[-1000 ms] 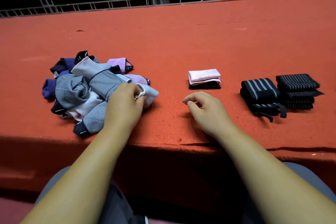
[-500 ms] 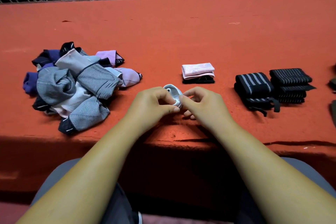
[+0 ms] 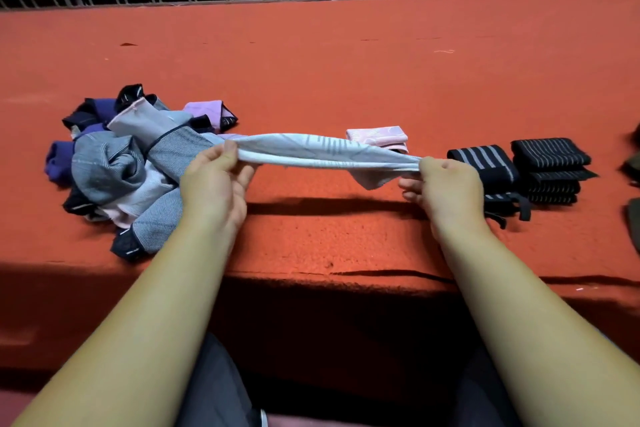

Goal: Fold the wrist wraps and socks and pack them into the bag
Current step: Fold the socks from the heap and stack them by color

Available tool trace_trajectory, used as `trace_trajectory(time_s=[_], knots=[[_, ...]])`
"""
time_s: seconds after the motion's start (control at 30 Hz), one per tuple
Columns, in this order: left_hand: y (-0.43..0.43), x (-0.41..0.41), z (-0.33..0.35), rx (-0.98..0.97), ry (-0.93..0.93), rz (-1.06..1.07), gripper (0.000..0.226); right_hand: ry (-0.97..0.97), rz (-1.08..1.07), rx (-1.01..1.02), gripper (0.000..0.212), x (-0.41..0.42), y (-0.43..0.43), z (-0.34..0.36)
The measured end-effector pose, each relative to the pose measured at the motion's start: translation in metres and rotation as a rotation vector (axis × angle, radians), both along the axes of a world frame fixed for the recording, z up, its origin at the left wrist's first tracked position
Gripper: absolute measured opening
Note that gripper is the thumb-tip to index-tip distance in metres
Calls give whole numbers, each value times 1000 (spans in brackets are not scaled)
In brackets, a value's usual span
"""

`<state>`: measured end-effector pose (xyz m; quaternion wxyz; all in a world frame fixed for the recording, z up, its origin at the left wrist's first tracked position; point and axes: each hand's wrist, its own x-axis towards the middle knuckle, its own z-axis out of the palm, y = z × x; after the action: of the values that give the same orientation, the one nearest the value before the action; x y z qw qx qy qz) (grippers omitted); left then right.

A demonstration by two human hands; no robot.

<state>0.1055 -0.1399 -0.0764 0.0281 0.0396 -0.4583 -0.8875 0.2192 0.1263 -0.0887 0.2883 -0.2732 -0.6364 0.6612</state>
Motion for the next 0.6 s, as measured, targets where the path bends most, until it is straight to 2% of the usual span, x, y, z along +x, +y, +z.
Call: trace_trajectory(time_s=[0.17,0.3,0.4,0.47,0.6], knots=[[16,12,0,-126,97,-192,11,16,44,-53,27,-1,-5,-4],[20,16,-3,-219,105,-282,10,32,158,-204,19,2,-7,1],[20,17,-7,-327,167,-309,8,-49,252,-36,12,7,-6,0],[20,19,-10,-446,227,-305,20,-114,279,141,11,9,-6,-4],[17,18,-16,-750,296,-211,27,-98,335,208,9,14,-11,-6]])
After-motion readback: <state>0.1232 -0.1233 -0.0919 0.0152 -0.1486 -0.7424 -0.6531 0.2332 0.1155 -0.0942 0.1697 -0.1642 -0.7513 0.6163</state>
